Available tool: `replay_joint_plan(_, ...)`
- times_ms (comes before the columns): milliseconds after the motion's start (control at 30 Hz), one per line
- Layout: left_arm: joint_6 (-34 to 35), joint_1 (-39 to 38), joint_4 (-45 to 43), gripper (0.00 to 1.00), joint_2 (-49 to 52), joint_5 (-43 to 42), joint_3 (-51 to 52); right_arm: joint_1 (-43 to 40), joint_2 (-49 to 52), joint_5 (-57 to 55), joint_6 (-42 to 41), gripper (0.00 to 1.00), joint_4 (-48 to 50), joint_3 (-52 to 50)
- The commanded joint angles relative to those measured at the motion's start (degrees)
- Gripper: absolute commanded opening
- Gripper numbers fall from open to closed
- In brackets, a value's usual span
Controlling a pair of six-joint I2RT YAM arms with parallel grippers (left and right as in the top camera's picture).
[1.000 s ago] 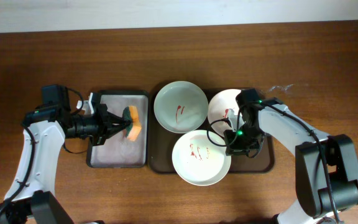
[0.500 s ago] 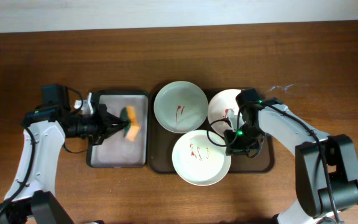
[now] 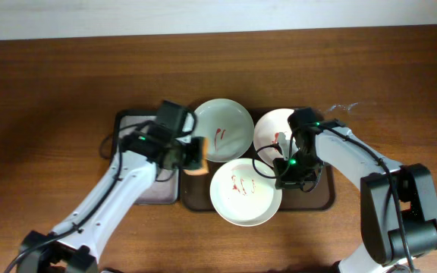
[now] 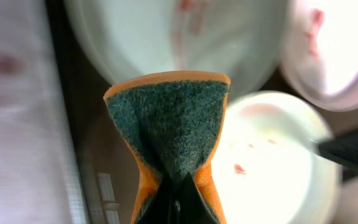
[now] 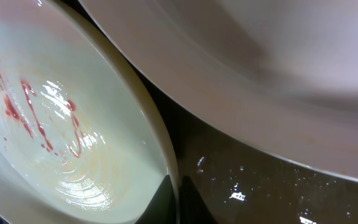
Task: Clean dirty plates on tray and stack at the side
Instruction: 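Scrub the front white plate with the sponge in the left gripper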
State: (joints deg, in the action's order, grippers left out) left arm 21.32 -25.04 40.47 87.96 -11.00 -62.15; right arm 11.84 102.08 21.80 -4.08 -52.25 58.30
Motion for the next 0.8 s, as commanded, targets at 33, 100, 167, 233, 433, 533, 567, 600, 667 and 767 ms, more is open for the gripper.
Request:
replay_joint_plan(33, 13.1, -7.0, -2.2, 0.0, -0.2, -4.9, -0.5, 0.5, 0.2, 0.1, 0.0, 0.04, 0.5, 0.7)
replay_joint_plan(100, 18.0, -9.9, -5.0, 0.0, 0.8, -4.9, -0.5, 0.5, 0.2, 0.1, 0.0, 0.04, 0.5, 0.7)
replay_joint_plan(167, 21.8, -12.5, -8.2, 0.0, 3.1, -4.9, -0.5, 0.5, 0.2, 0.1, 0.0, 0.04, 0.5, 0.7)
replay_joint_plan(233, 25.8, -14.8, -11.3, 0.0, 6.9, -6.0, -0.5, 0.5, 0.2, 0.1, 0.0, 0.04, 0.4, 0.7)
replay_joint_plan(433, 30.1, -17.7, -22.9, 0.0, 16.4, -14.8, -0.5, 0.5, 0.2, 0.1, 0.0, 0.04, 0.4, 0.7)
replay_joint_plan(533, 30.0, -18.2, -18.1, 0.0, 19.4, -11.1, -0.5, 0.5, 0.2, 0.1, 0.0, 0.04, 0.4, 0.7)
replay_joint_plan(567, 29.4, -17.8, -13.5, 0.0, 19.4, -6.4, -0.5, 0.5, 0.2, 0.1, 0.0, 0.04, 0.2, 0.7)
replay_joint_plan(600, 27.8, -17.2, -9.9, 0.0, 19.3, -2.4, -0.5, 0.5, 0.2, 0.1, 0.0, 0.04, 0.2, 0.7)
replay_joint_plan(667, 25.1, -15.4, -4.9, 0.0, 18.3, 3.3, -0.5, 0.5, 0.2, 0.1, 0.0, 0.04, 0.2, 0.7)
replay_joint_plan(767, 20.3, -12.2, -1.9, 0.0, 14.6, 9.2, -0.5, 0.5, 0.2, 0.1, 0.0, 0.04, 0.2, 0.7)
